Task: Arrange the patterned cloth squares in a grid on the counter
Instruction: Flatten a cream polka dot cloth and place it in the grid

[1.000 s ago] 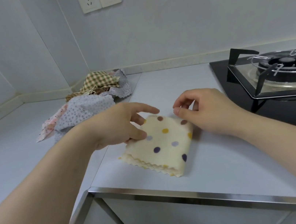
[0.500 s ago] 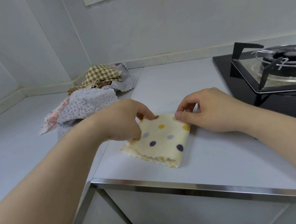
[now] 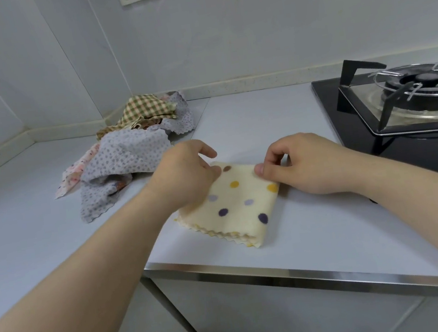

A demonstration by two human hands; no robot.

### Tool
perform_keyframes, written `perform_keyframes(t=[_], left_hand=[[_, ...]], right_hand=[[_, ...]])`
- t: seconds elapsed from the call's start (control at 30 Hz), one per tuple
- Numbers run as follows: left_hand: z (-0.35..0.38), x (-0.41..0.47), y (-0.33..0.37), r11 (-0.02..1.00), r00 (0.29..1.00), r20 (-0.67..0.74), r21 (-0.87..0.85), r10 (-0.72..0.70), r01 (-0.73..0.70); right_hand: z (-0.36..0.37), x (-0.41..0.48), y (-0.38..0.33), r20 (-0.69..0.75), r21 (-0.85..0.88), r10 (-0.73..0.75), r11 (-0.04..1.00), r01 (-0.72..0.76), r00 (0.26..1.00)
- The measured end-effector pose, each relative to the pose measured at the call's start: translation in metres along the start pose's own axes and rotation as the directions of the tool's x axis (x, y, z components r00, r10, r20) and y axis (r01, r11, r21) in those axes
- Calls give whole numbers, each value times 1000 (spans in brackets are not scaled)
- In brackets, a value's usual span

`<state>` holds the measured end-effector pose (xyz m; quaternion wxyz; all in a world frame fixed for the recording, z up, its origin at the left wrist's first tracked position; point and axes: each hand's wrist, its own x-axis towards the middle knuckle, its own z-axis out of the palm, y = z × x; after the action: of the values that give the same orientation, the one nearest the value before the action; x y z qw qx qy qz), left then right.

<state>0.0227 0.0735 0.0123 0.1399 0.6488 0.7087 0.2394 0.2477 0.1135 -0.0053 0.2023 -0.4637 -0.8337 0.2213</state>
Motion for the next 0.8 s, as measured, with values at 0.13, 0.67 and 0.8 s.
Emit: perform_keyframes(t=[0.13, 0.67, 0.8], left_hand=[[0, 0, -2, 993, 997, 79, 116, -20, 10], [2, -4, 3, 988, 997, 4, -132, 75, -74], [-14, -1, 6, 828, 996, 53, -555, -67, 85]], right_hand=[[-1, -1, -3, 43, 25, 4, 1000, -5, 999], [-12, -6, -1, 231, 224, -46, 974, -7, 972], [-17, -10, -5, 236, 365, -146, 930, 51, 961]])
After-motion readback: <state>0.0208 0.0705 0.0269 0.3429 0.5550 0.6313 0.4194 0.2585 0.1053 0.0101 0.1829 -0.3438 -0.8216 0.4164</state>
